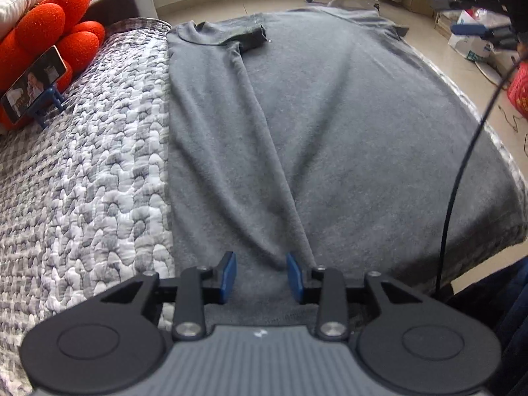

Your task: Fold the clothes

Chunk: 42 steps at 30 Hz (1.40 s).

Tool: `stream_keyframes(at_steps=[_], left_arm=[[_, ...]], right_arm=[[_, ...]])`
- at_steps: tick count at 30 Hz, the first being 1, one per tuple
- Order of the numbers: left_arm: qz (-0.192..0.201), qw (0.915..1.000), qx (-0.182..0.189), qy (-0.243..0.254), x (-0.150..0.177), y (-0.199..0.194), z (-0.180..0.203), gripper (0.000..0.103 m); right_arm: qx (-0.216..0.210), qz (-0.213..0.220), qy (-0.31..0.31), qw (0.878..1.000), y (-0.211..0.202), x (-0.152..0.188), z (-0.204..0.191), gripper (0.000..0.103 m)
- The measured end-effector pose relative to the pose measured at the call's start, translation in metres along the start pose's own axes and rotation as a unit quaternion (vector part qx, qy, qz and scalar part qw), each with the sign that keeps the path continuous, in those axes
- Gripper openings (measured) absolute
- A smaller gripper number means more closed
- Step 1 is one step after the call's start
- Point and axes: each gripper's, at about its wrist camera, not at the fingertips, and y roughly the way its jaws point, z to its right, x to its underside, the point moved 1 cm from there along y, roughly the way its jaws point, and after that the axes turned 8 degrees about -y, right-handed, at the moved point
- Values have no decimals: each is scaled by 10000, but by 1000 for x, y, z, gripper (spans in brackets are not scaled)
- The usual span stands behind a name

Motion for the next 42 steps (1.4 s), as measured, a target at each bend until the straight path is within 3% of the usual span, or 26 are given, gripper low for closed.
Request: stream_keyframes(at_steps=[4,19,26,33,42], left_arm=[[453,9989,0,-116,-32,-5,2,42],[989,9871,696,-1046,-158,65,-17,42],[1101,9780,879,-1538,-186,100,-43,42],[1401,9728,597,-1746,-209,112,-64,42],[1223,9786,549,-1562,-213,137,-61,44]], right_arm=[[46,97,89,9999,-10,0,8,58],[192,11,1499,9885,20,-13,73,59],[126,61,2074,9781,42,-20,89,61],[-54,-14,2504,9681,81,-23,87,63],[208,29,2549,9667,118,-31,81,64]])
